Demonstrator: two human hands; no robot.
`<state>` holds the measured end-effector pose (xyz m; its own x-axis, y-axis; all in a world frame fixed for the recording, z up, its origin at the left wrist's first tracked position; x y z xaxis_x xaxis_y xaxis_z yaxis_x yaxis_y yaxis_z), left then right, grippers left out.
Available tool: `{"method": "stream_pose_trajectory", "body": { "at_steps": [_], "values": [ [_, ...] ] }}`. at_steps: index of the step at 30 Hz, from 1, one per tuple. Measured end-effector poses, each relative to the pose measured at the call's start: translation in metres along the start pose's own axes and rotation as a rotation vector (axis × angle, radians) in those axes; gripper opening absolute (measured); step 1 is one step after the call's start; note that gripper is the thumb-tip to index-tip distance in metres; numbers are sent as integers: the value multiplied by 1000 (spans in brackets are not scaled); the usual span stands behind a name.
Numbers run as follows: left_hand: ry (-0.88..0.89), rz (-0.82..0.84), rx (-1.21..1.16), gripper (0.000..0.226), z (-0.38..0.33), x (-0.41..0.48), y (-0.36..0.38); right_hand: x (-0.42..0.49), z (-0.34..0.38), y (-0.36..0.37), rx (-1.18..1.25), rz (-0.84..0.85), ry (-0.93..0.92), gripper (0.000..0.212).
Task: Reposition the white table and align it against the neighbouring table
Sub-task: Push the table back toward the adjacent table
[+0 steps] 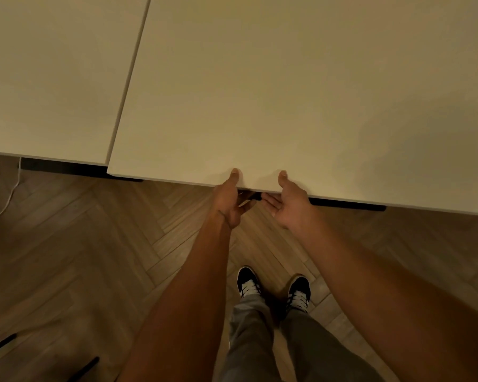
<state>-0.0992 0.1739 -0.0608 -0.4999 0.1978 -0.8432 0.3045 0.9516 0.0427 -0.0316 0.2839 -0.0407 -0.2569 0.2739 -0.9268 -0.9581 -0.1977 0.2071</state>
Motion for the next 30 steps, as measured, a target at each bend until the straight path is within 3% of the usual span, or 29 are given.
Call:
{"method": "stream_pose_trajectory", "body": {
  "at_steps": [4,9,14,18,22,30],
  "values": [
    [30,-47,-93,33,-9,4,-20,-3,-10,17,-36,37,45,30],
    [8,-96,-124,46,-21,3,-41,9,-29,32,-92,62,38,32],
    [27,-130,-163,43,-26,7,-60,15,-43,48,-45,34,25,41],
    [20,-104,-105,39,-28,12,-69,17,-47,52,-38,10,-1,43],
    [28,-104,-61,51,-27,15,-68,18,-47,52,-28,-11,-19,49],
    [5,-146,-20,57,-29,21,-70,19,-47,57,0,-10,2,41]
  ]
}}
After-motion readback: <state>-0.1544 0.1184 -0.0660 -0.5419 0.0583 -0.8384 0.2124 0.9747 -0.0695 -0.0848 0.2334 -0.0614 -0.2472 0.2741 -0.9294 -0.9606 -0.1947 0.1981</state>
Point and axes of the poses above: each hand's wrist, its own x-axis towards the middle knuckle, its own y-axis out of the palm, z = x × y, the point moved 3 cm from there along x, towards the middle knuckle, and after that the axes turned 13 degrees about x, right-handed, at the moved point
